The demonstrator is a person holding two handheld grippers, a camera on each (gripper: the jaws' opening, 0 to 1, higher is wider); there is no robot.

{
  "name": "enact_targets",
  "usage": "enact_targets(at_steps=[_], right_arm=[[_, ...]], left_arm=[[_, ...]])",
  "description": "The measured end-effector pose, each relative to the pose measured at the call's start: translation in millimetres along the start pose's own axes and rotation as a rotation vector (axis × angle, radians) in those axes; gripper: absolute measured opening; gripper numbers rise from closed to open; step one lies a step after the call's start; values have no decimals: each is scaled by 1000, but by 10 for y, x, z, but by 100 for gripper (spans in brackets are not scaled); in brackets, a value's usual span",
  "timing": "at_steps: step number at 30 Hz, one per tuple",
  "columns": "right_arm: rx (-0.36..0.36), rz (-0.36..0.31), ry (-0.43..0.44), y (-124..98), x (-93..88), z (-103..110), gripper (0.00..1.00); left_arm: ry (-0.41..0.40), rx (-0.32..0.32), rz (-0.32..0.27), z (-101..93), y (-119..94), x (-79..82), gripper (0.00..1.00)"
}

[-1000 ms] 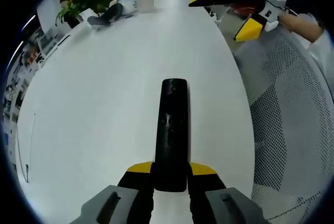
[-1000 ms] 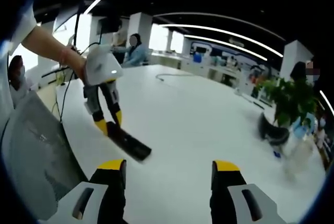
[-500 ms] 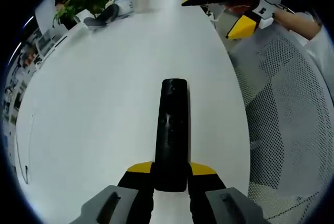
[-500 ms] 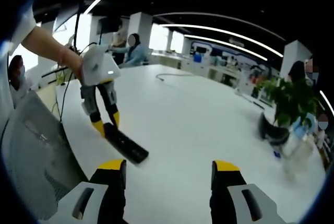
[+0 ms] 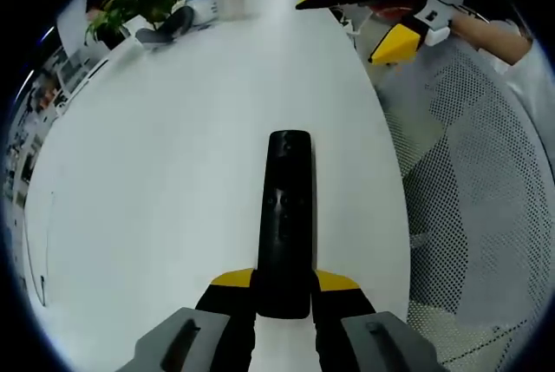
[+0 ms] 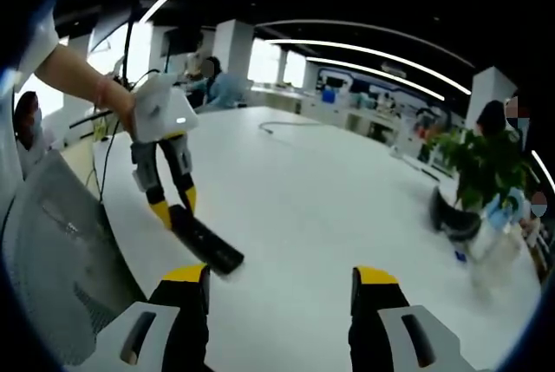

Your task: Press the specified remote control buttons in sequence, fully releasing each button before pressing the next.

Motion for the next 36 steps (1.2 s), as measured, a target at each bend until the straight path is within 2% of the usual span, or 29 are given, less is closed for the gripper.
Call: enact_targets(at_steps=[19, 36], right_arm=[[-6, -18, 11, -15, 15, -16, 64], [29, 0, -1, 8, 1, 37, 61]], left_arm=[[6, 3, 3, -112, 7, 8, 24], [49, 28, 14, -205, 14, 3, 24]])
Point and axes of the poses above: the point that each gripper's makers call its tool centre point, and the gripper's own axes: y roughly forward along the fingers, z roughly to its left, x roughly out of its top, the point moved 5 cm from there along -y, roughly backward along the fingers, and after that the axes turned 5 degrees about y, right-handed, at the moved point
